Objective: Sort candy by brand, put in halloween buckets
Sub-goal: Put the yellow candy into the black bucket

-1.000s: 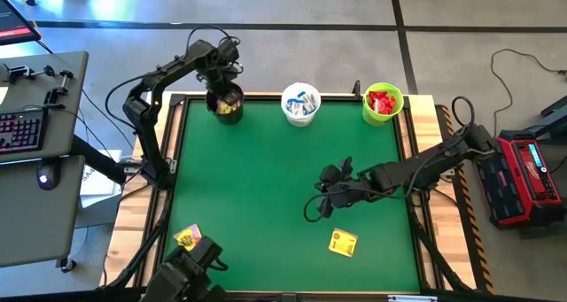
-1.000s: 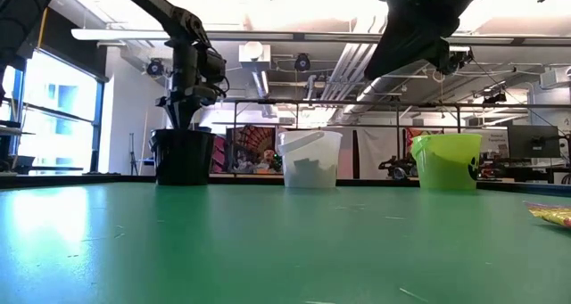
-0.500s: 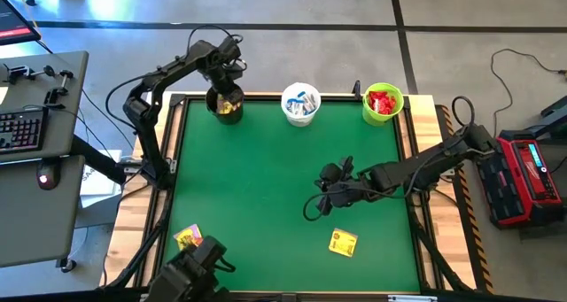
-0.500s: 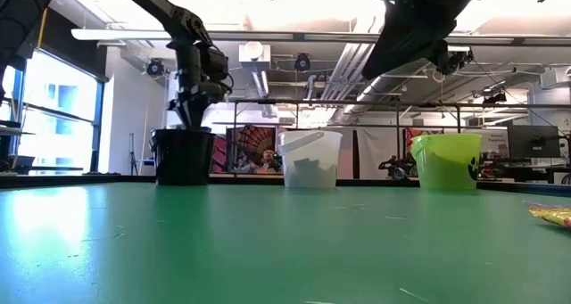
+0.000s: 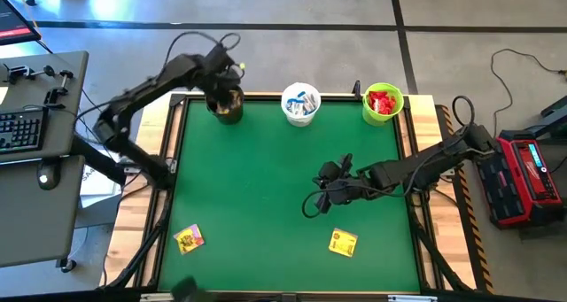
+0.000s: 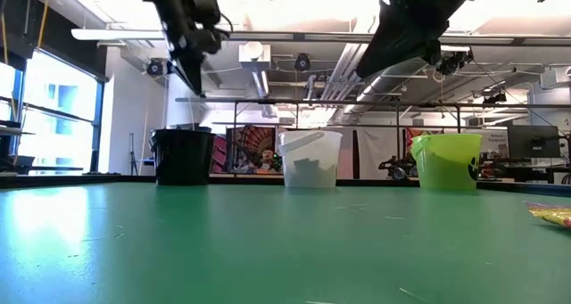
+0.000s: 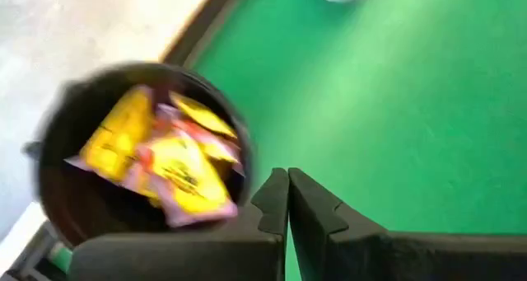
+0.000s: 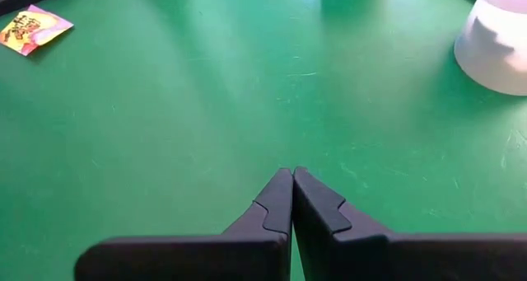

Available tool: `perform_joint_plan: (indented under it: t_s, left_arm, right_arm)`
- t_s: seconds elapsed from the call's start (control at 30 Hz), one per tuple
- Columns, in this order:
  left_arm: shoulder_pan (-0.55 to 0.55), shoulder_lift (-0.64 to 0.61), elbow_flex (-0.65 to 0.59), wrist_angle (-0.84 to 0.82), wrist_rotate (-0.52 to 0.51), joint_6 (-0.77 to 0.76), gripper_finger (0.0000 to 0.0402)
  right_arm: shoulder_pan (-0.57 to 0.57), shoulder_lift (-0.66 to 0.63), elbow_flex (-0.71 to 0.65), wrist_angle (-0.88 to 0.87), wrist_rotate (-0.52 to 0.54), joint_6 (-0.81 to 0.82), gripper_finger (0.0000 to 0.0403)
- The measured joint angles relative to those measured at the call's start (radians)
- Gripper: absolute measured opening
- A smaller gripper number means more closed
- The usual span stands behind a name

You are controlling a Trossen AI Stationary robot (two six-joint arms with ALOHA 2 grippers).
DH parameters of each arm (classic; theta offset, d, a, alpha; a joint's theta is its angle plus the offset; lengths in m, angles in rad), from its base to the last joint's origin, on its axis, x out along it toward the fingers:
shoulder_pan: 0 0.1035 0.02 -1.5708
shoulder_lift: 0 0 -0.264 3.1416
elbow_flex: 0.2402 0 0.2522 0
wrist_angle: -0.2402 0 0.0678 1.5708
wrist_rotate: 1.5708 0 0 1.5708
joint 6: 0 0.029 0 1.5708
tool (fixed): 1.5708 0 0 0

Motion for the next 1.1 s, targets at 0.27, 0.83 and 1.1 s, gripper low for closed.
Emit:
perform_joint_plan:
  t_s: [0.27, 0.83, 1.1]
  left_arm:
    - [-0.268, -0.311, -0.237, -0.013, 0.001, -0.108, 0.0000]
    - [-1.059, -0.482, -0.285, -0.221, 0.008, -0.629, 0.0000]
    - [-1.279, -0.345, -0.285, -0.218, 0.035, -0.748, 0.0043]
  right_arm:
    - [-0.002, 0.000, 0.000, 0.000, -0.034, -0.051, 0.0000]
    - [0.001, 0.000, 0.000, 0.005, -0.077, -0.079, 0.0000]
    - [0.001, 0.000, 0.000, 0.005, -0.082, -0.072, 0.0000]
